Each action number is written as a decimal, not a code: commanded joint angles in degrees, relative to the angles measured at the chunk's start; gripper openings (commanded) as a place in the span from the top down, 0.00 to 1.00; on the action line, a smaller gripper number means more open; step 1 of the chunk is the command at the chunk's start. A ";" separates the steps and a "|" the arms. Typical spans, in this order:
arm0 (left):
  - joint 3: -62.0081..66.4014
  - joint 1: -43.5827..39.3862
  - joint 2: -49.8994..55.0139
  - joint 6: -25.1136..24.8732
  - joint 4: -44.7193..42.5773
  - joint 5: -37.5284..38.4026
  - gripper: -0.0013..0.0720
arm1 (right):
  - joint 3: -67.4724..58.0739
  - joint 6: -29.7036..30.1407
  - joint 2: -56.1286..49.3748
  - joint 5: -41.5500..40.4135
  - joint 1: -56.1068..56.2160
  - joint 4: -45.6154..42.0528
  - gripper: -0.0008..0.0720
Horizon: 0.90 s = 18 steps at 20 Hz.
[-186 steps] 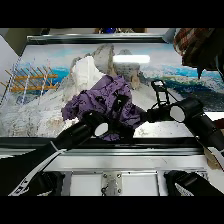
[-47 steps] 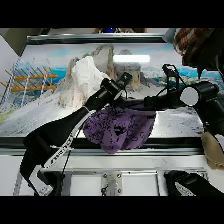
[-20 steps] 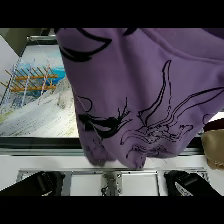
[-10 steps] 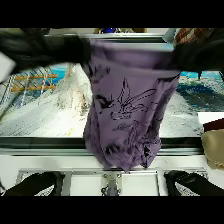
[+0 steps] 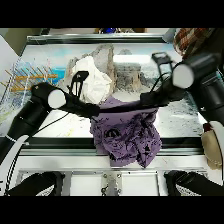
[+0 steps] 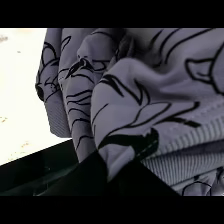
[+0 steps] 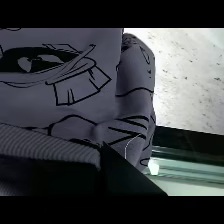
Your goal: Fold the clothes and pants, and hang the long-sleeved shirts on hangers.
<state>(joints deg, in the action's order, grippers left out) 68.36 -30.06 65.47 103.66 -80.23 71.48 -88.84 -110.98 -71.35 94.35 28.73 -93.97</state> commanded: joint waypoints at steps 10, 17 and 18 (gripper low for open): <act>7.82 -0.46 8.92 -4.44 0.85 1.86 0.96 | 3.80 -1.79 -1.05 -5.05 1.01 -0.07 0.96; -2.82 0.87 3.37 -5.79 6.56 -5.57 0.96 | 3.80 -1.81 -1.05 -4.31 1.05 0.31 0.96; -2.80 0.87 3.34 -7.74 8.39 -5.77 0.92 | 3.80 -1.81 -1.05 -4.28 1.05 0.35 0.96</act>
<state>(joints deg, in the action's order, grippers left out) 67.48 -29.36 69.78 98.67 -76.09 68.23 -85.06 -112.75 -72.38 89.82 29.71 -93.86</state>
